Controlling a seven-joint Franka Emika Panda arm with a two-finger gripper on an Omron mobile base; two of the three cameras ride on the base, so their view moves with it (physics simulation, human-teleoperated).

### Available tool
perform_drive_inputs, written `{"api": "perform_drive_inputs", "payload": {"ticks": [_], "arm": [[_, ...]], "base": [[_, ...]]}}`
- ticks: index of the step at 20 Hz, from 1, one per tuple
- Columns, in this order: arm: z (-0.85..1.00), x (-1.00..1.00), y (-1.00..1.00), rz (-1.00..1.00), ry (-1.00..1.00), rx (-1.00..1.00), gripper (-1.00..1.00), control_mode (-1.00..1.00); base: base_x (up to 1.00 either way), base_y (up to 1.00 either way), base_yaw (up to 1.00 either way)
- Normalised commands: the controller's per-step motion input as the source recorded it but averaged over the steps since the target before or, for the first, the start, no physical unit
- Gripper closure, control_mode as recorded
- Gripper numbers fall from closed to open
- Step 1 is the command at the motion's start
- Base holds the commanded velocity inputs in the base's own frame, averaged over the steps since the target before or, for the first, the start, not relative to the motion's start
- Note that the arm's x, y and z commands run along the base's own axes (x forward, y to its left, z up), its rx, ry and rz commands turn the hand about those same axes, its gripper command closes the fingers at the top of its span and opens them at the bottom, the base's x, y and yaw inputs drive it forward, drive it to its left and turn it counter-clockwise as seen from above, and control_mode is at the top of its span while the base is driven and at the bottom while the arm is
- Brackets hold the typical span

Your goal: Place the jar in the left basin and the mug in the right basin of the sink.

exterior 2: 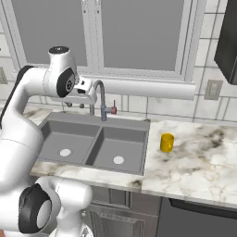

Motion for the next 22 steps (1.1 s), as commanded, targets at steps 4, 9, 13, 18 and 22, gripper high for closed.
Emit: {"api": "perform_drive_inputs", "payload": {"ticks": [4,9,13,18,22], "arm": [[0.0,0.0,-0.06,0.0,0.0,0.0,-1.0,-1.0],[-0.03,0.0,-0.19,0.0,0.0,-0.02,-1.0,-1.0],[-0.11,0.0,-0.25,0.0,0.0,-0.08,-1.0,-1.0],[-0.12,0.0,-0.25,0.0,0.0,-0.08,-1.0,-1.0],[-0.14,0.0,-0.26,0.0,0.0,-0.07,-1.0,-1.0]], "base": [[0.0,0.0,0.0],[0.0,0.0,0.0],[0.0,0.0,0.0],[0.0,0.0,0.0],[0.0,0.0,0.0]]}}
